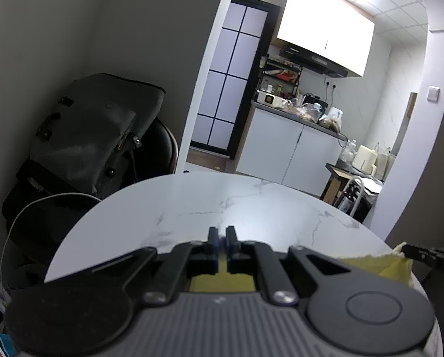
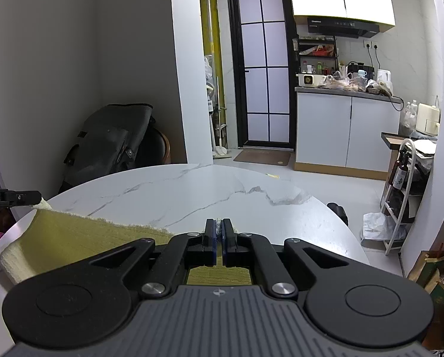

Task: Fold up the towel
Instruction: 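Lay the folded edge down and open both grippers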

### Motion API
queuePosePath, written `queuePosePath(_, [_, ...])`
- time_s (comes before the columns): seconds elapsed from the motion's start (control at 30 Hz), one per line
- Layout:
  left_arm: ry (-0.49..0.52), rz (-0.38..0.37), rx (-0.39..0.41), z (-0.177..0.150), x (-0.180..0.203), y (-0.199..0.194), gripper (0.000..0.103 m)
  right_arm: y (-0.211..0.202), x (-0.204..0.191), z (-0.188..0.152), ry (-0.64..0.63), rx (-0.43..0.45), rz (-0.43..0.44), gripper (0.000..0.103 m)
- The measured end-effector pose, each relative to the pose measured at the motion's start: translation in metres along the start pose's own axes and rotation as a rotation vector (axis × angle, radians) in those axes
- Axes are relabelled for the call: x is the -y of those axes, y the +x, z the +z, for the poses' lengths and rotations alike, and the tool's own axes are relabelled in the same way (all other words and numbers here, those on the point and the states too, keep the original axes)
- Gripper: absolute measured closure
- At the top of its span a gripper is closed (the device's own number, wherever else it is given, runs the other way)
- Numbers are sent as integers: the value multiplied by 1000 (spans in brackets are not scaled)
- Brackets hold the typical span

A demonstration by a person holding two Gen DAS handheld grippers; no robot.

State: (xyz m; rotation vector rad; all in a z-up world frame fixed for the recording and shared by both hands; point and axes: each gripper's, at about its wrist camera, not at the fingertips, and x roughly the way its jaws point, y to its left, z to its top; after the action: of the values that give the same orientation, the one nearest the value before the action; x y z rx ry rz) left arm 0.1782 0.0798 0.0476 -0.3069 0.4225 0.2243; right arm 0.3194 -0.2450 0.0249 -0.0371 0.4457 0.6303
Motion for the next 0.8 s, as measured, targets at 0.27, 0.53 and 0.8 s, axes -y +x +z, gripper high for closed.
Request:
queuePosePath(0.27, [-38, 36, -41, -5, -8, 22, 93, 23, 7, -6, 30, -36, -14, 97])
queuePosePath(0.53, [-57, 71, -47, -3, -16, 34, 88, 34, 14, -5, 55, -27, -41, 97])
queuePosePath(0.8, [-55, 83, -39, -1, -18, 35, 81, 37, 14, 1, 50, -5, -48, 96])
